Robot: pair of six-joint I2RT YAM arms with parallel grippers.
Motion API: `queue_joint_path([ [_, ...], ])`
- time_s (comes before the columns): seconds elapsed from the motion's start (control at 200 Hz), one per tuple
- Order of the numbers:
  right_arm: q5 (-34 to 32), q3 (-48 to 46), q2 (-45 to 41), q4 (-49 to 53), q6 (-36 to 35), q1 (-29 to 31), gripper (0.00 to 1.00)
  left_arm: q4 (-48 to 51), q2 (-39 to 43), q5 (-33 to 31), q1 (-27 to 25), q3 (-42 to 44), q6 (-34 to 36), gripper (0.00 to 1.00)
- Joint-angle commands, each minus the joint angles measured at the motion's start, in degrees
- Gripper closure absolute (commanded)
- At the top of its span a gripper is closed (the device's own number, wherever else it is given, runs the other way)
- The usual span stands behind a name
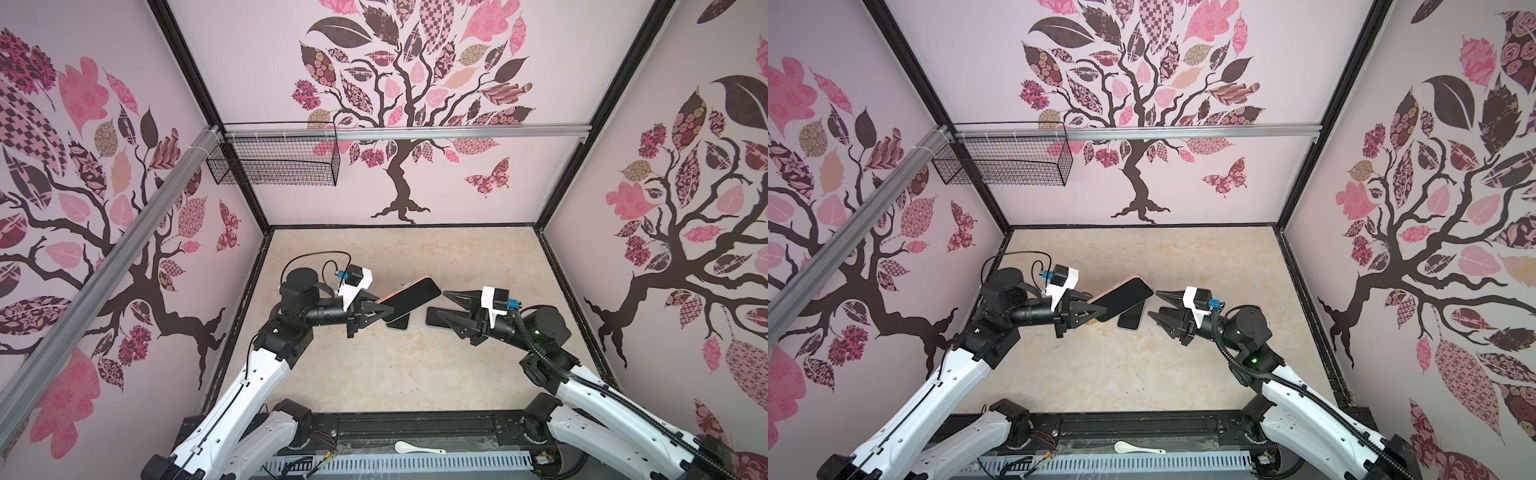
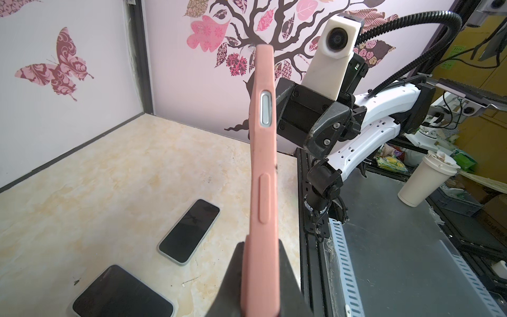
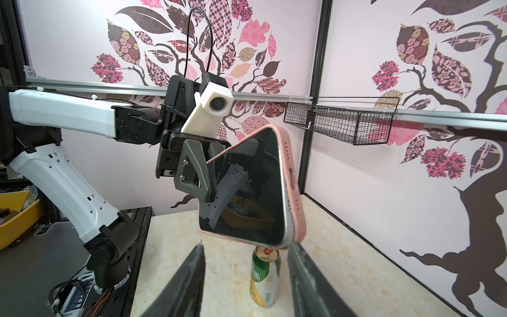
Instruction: Take the phone out of the phone case
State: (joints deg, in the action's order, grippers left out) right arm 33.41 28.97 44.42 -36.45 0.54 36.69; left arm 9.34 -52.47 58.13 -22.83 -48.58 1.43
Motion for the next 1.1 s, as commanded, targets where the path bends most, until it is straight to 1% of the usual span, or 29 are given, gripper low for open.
queue_joint_path([
  [0.0,2.90,2.22,0.18,-2.17,1.21,0.35,0.49,-2.21,0.05,1.74,-0.35,0.06,0.50,1.00],
  [0.23,2.12,2.51,0.16,-2.34,1.14,0.37,0.49,-1.01,-0.57,2.57,-1.16,-0.59,1.54,1.00],
  [0.41,-0.82,2.24,-0.34,-1.27,0.42,0.35,0.49,-0.58,-0.50,2.43,-1.39,-0.78,1.89,1.00],
  [0.61,-1.68,1.96,-0.44,-0.55,0.26,0.40,0.49,-0.53,-0.53,2.28,-1.43,-0.82,2.00,1.00],
  [0.945,1.14,2.65,1.05,-1.52,1.28,0.40,0.49,0.35,-1.76,4.25,-2.26,-1.25,2.67,1.00],
  [1.095,2.16,3.13,2.03,-2.17,2.18,0.34,0.49,4.24,-3.40,5.94,-3.85,-2.74,5.67,1.00],
])
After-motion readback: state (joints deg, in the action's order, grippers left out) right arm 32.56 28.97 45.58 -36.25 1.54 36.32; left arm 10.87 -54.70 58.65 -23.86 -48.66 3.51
